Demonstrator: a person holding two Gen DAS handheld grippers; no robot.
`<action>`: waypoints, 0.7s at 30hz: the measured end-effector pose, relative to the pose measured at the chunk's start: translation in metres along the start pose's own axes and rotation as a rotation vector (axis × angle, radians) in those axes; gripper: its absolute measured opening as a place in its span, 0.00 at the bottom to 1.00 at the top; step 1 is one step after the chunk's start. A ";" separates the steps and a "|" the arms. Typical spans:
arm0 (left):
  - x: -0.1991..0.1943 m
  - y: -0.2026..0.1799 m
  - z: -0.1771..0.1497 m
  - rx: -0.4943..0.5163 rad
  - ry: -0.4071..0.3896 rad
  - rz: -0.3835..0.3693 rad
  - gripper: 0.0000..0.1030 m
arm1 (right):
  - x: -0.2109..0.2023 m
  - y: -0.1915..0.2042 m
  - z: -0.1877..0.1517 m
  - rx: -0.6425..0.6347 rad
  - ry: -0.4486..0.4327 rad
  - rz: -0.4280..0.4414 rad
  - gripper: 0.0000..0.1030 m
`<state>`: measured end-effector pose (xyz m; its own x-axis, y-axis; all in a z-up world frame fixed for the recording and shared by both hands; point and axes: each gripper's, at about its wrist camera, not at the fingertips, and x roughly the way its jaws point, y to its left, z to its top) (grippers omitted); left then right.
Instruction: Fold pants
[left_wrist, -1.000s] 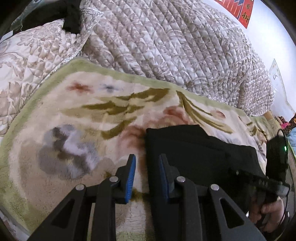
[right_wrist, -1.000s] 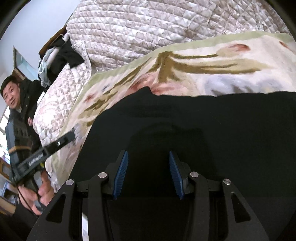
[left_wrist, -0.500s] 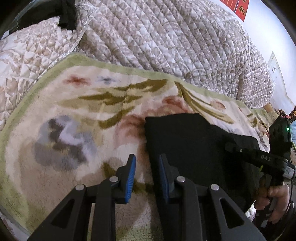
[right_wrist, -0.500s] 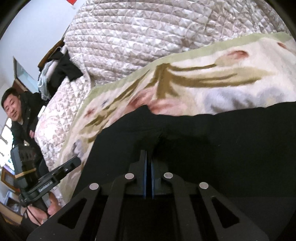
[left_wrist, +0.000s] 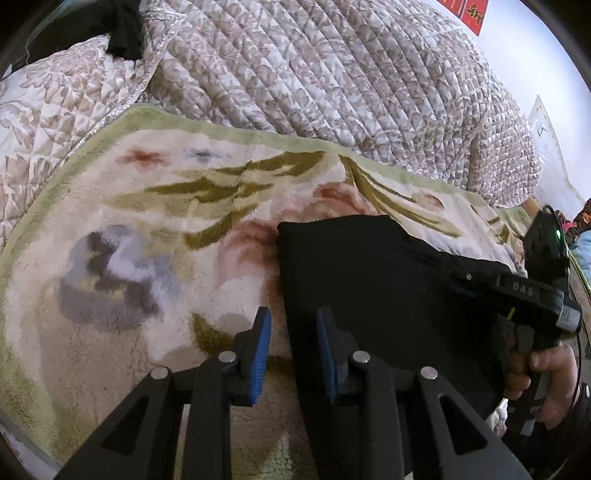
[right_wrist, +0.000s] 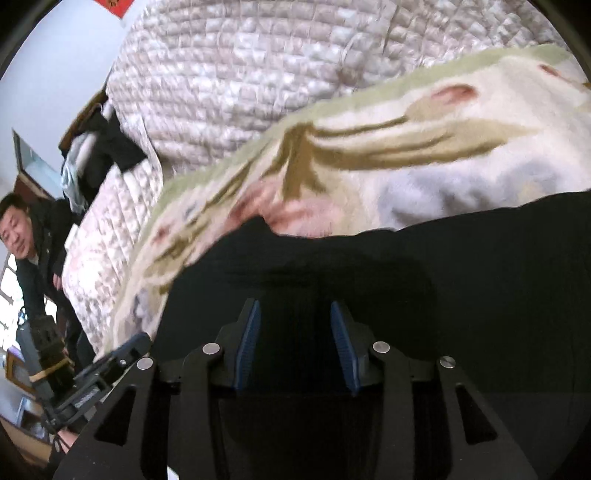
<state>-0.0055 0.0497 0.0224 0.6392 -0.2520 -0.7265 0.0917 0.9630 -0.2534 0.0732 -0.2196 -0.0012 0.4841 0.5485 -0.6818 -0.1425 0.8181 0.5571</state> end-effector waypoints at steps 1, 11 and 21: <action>0.000 -0.001 0.000 0.004 -0.001 0.000 0.27 | 0.002 0.003 0.001 -0.002 0.008 0.009 0.39; -0.003 0.000 -0.001 0.007 -0.014 -0.004 0.27 | -0.007 0.015 0.007 -0.069 -0.028 -0.016 0.05; -0.018 -0.026 -0.018 0.063 -0.021 -0.076 0.27 | -0.061 0.034 -0.022 -0.124 -0.101 -0.105 0.19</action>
<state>-0.0333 0.0273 0.0304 0.6446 -0.3228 -0.6930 0.1875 0.9455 -0.2661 0.0200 -0.2220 0.0488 0.5851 0.4440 -0.6786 -0.1889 0.8884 0.4184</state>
